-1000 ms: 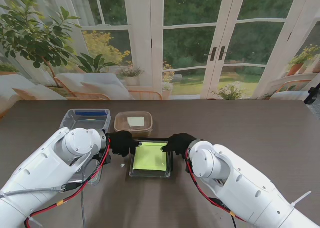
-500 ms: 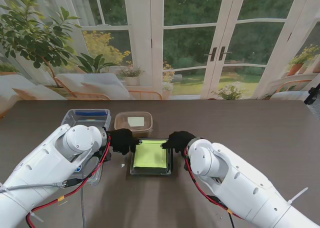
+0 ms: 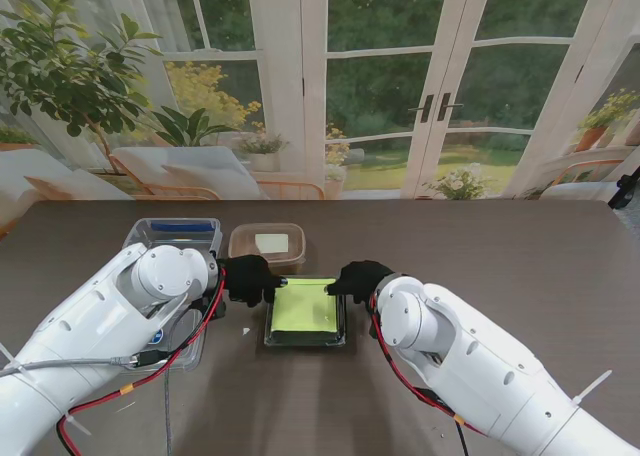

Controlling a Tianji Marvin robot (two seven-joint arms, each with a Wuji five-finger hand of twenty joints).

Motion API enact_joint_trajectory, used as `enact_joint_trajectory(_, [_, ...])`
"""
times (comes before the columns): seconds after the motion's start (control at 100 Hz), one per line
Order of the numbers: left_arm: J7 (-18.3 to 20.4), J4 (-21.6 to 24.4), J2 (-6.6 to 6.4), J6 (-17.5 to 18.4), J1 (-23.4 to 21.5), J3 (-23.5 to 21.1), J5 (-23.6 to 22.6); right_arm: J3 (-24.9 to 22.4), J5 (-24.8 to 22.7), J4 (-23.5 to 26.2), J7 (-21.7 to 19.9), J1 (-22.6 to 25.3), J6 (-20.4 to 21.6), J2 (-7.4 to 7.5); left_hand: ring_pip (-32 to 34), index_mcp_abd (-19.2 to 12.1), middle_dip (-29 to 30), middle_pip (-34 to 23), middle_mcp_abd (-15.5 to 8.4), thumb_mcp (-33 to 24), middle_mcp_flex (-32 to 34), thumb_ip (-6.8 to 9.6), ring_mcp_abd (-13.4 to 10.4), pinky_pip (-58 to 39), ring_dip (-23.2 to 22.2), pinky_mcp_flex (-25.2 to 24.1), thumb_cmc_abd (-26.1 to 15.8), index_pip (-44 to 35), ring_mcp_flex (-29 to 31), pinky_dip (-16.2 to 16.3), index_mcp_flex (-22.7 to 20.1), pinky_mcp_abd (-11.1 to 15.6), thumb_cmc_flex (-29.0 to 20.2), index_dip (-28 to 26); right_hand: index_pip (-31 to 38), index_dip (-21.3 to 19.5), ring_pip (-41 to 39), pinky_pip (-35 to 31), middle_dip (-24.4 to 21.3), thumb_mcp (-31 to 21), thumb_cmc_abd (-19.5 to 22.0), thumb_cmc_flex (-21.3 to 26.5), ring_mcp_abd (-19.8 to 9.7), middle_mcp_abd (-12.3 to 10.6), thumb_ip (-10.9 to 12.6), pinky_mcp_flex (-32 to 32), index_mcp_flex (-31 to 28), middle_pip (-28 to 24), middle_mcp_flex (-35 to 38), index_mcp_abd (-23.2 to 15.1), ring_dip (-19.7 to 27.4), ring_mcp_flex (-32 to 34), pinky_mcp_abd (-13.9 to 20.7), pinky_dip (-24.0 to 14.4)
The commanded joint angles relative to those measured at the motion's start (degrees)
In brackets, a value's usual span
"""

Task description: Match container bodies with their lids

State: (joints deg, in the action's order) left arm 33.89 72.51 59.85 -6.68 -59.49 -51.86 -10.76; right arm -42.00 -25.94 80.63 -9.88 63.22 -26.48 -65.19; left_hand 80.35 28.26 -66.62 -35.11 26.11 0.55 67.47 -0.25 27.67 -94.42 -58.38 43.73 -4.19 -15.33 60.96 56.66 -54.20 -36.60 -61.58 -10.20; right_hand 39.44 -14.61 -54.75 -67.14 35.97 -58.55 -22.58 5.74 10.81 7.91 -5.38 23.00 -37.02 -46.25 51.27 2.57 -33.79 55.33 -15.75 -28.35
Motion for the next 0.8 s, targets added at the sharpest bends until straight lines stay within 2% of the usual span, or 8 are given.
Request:
enact_joint_trajectory(0.0, [1.11, 0.17, 0.37, -0.14, 0.16, -0.02, 0.15, 0.13, 0.12, -0.38, -0.56, -0.18, -0.27, -0.38, 1.24, 1.95, -1.18, -2.48, 1.63, 0.39, 0.44, -0.26, -0.41, -1.54, -0.19, -0.51, -2.57, 0.86, 1.33, 1.06, 0.2, 1.84, -0.07, 0.39, -0.66, 0.6, -0.39, -1.97, -0.25, -0.4, 1.88, -0.2, 0.87, -1.06, 1.07, -1.44, 1.33, -0.31, -1.36, -0.89, -0.24, 2.02, -1.71, -1.27])
enact_joint_trajectory(0.56, [1.55, -0.13, 0.25, -0.78, 0.31, 0.41, -0.14, 0.16, 0.63, -2.06, -0.25, -0.13, 0.0, -0.53, 1.27, 1.7, -1.17, -2.57, 1.46, 0.38, 0.5, -0.23, -0.59, -1.52, -0.16, -0.56, -2.48, 0.78, 1.33, 1.05, 0.11, 1.92, 0.13, 0.36, -0.65, 0.57, -0.45, -1.96, -0.28, -0.28, 1.96, -0.25, 0.86, -1.15, 1.08, -1.56, 2.59, -0.34, -1.57, -0.2, -0.24, 1.91, -1.76, -1.26])
enact_joint_trajectory(0.79, [1.44, -0.09, 0.18, -1.22, -0.28, 0.2, -0.43, 0.02, 0.44, -2.07, -0.4, 0.15, 0.03, -0.39, 1.27, 1.65, -1.16, -2.58, 1.46, 0.37, 0.5, -0.22, -0.55, -1.53, -0.15, -0.56, -2.41, 0.72, 1.3, 1.05, 0.18, 1.92, 0.17, 0.33, -0.86, 0.6, -0.55, -1.93, -0.28, -0.25, 2.02, -0.26, 1.02, -0.98, 1.11, -1.67, 4.6, -0.43, -1.99, 1.31, -0.28, 1.72, -1.67, -1.25])
